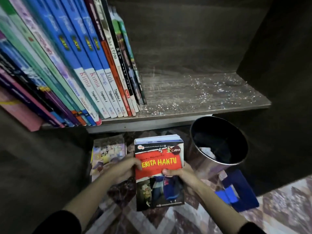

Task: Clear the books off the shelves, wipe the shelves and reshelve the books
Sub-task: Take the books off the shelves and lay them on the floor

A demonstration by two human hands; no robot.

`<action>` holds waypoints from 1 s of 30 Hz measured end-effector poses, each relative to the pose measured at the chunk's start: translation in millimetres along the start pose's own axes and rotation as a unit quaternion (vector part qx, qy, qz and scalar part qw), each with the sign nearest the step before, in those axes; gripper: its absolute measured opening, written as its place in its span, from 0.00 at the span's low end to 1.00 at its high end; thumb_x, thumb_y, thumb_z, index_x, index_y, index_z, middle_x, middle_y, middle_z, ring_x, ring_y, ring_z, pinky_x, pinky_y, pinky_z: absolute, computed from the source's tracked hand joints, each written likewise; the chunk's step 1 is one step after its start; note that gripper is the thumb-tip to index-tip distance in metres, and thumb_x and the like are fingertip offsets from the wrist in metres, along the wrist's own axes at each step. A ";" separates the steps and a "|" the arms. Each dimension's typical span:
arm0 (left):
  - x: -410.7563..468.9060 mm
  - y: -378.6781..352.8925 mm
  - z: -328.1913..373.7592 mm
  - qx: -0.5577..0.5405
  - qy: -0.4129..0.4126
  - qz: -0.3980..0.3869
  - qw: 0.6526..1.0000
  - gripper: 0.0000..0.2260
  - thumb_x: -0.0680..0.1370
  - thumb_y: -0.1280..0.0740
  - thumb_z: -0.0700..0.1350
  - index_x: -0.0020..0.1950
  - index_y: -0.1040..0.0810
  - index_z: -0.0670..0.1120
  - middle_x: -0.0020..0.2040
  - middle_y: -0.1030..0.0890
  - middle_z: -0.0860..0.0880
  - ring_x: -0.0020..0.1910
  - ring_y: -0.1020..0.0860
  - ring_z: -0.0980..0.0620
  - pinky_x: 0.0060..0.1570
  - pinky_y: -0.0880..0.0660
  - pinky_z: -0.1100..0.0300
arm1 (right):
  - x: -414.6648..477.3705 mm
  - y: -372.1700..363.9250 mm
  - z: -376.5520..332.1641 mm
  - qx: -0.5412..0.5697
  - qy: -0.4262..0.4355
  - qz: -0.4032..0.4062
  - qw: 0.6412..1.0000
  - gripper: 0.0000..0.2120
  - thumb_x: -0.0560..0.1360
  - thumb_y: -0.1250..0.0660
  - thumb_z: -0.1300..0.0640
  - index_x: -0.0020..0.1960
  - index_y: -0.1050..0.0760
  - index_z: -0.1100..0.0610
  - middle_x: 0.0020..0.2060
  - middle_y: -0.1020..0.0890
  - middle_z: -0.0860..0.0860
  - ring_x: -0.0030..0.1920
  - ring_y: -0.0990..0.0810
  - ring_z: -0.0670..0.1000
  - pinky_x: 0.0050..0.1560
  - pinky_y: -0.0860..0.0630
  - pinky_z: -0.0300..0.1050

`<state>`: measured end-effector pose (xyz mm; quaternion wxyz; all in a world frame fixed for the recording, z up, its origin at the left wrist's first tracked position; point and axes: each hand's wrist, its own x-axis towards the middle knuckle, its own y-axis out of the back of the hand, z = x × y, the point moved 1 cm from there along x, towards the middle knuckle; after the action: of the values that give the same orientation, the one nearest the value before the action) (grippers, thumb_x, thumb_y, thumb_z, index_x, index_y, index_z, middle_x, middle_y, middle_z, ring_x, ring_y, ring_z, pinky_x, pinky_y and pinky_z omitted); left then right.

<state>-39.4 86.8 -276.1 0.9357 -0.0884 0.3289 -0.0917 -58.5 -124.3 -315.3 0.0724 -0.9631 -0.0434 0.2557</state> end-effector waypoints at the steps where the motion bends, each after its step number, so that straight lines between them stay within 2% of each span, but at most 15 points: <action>1: 10.4 5.9 -7.0 -0.019 -0.008 0.016 1.000 0.20 0.64 0.39 0.26 0.52 0.28 0.41 0.51 0.22 0.39 0.51 0.24 0.41 0.48 0.24 0.48 | 8.7 -1.5 2.5 0.002 -0.011 0.003 1.000 0.35 0.50 0.17 0.65 0.56 0.23 0.63 0.46 0.15 0.56 0.49 0.17 0.54 0.53 0.22 0.46; 3: 29.6 19.9 -19.4 -0.024 -0.009 0.058 0.998 0.20 0.68 0.37 0.27 0.58 0.27 0.41 0.54 0.20 0.38 0.54 0.22 0.38 0.57 0.26 0.40 | 25.3 -5.4 6.4 0.010 -0.027 0.001 1.000 0.26 0.56 0.19 0.67 0.53 0.21 0.63 0.42 0.14 0.53 0.44 0.17 0.52 0.47 0.23 0.41; 5: 49.6 30.5 -31.8 -0.028 -0.006 0.096 0.995 0.20 0.71 0.33 0.32 0.63 0.28 0.40 0.55 0.19 0.38 0.53 0.20 0.39 0.54 0.23 0.43 | 46.9 -10.3 13.1 0.024 -0.063 -0.002 0.998 0.17 0.62 0.23 0.69 0.49 0.20 0.62 0.39 0.15 0.51 0.41 0.18 0.50 0.44 0.24 0.39; 8: 74.5 34.4 -37.5 -0.025 -0.036 0.175 0.984 0.11 0.75 0.34 0.34 0.57 0.23 0.39 0.48 0.18 0.40 0.44 0.19 0.42 0.45 0.22 0.47 | 80.8 -18.3 25.3 0.040 -0.110 -0.011 0.993 0.24 0.57 0.20 0.64 0.52 0.19 0.62 0.46 0.15 0.54 0.49 0.18 0.54 0.54 0.24 0.47; 11: 98.3 37.4 -36.1 0.010 -0.066 0.246 0.967 0.13 0.74 0.35 0.32 0.59 0.23 0.38 0.50 0.18 0.39 0.45 0.21 0.45 0.44 0.23 0.54 | 109.9 -27.0 34.7 0.018 -0.144 -0.025 0.989 0.15 0.61 0.20 0.61 0.46 0.18 0.59 0.44 0.14 0.51 0.52 0.20 0.54 0.61 0.28 0.48; 13: 111.5 40.9 -34.0 0.028 -0.068 0.274 0.959 0.15 0.74 0.36 0.33 0.60 0.24 0.39 0.52 0.19 0.40 0.46 0.21 0.46 0.44 0.24 0.56 | 127.5 -31.2 38.0 -0.002 -0.170 -0.047 0.984 0.19 0.59 0.20 0.57 0.48 0.20 0.58 0.45 0.15 0.51 0.51 0.20 0.54 0.59 0.26 0.49; 14: 117.4 42.6 -33.6 0.038 -0.063 0.283 0.956 0.14 0.74 0.37 0.33 0.60 0.24 0.40 0.52 0.19 0.41 0.46 0.21 0.46 0.46 0.23 0.55 | 136.7 -32.0 40.8 -0.009 -0.186 -0.057 0.981 0.17 0.59 0.22 0.57 0.46 0.22 0.58 0.43 0.17 0.52 0.47 0.20 0.52 0.54 0.24 0.47; 16: 125.2 44.2 -31.4 0.069 -0.059 0.296 0.951 0.12 0.75 0.39 0.34 0.57 0.24 0.42 0.47 0.19 0.43 0.43 0.22 0.47 0.43 0.25 0.57 | 147.0 -31.5 40.7 -0.013 -0.199 -0.066 0.978 0.05 0.67 0.33 0.62 0.39 0.29 0.58 0.32 0.21 0.50 0.32 0.22 0.47 0.32 0.26 0.36; 17: 128.3 44.2 -31.1 0.084 -0.061 0.300 0.948 0.12 0.76 0.40 0.34 0.55 0.24 0.43 0.45 0.20 0.45 0.41 0.23 0.48 0.39 0.28 0.60 | 155.0 -27.7 44.0 -0.011 -0.206 -0.054 0.977 0.05 0.67 0.37 0.65 0.38 0.32 0.57 0.29 0.24 0.51 0.29 0.25 0.47 0.25 0.30 0.33; 18: 131.8 44.2 -29.8 0.097 -0.062 0.301 0.947 0.11 0.76 0.40 0.34 0.54 0.24 0.44 0.43 0.21 0.46 0.40 0.25 0.50 0.36 0.30 0.61 | 160.2 -26.4 45.1 -0.008 -0.207 -0.043 0.977 0.06 0.67 0.39 0.67 0.38 0.32 0.57 0.31 0.25 0.52 0.31 0.25 0.49 0.23 0.31 0.33; 20: 143.2 46.6 -31.8 0.111 -0.058 0.293 0.948 0.10 0.76 0.40 0.34 0.53 0.24 0.43 0.46 0.21 0.46 0.40 0.26 0.50 0.34 0.32 0.62 | 170.9 -22.9 48.2 0.006 -0.192 -0.025 0.981 0.08 0.69 0.41 0.71 0.40 0.30 0.60 0.37 0.26 0.56 0.34 0.25 0.52 0.25 0.28 0.35; 23: 159.3 50.6 -40.9 0.136 -0.042 0.295 0.945 0.13 0.74 0.34 0.37 0.58 0.23 0.44 0.52 0.19 0.44 0.45 0.23 0.48 0.42 0.29 0.62 | 184.9 -19.9 53.6 0.000 -0.181 -0.011 0.983 0.10 0.69 0.42 0.75 0.38 0.30 0.61 0.35 0.28 0.56 0.28 0.26 0.51 0.24 0.29 0.37; 25: 165.2 51.7 -46.8 0.130 -0.031 0.291 0.947 0.13 0.73 0.33 0.37 0.57 0.23 0.43 0.52 0.19 0.44 0.45 0.23 0.48 0.43 0.27 0.59 | 188.0 -21.0 52.0 -0.001 -0.173 -0.008 0.985 0.12 0.69 0.42 0.76 0.38 0.30 0.61 0.32 0.25 0.56 0.29 0.25 0.51 0.25 0.28 0.37; 27: 171.0 53.8 -51.2 0.143 -0.022 0.290 0.946 0.11 0.74 0.35 0.35 0.56 0.25 0.41 0.51 0.21 0.44 0.46 0.24 0.48 0.45 0.28 0.58 | 190.2 -21.6 49.8 -0.005 -0.157 -0.004 0.988 0.12 0.68 0.42 0.77 0.41 0.28 0.62 0.34 0.24 0.56 0.32 0.24 0.52 0.28 0.26 0.37; 30: 179.1 55.7 -52.5 0.169 -0.034 0.305 0.937 0.18 0.74 0.34 0.35 0.63 0.30 0.41 0.57 0.23 0.45 0.55 0.24 0.45 0.52 0.27 0.57 | 198.2 -23.4 51.9 -0.014 -0.147 0.019 0.989 0.14 0.67 0.39 0.75 0.50 0.27 0.65 0.36 0.24 0.57 0.32 0.24 0.52 0.29 0.27 0.38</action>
<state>71.1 94.0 -436.4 0.9304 0.1723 0.2880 0.1474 86.1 -71.2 -452.4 0.0464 -0.9168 -0.0387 0.3948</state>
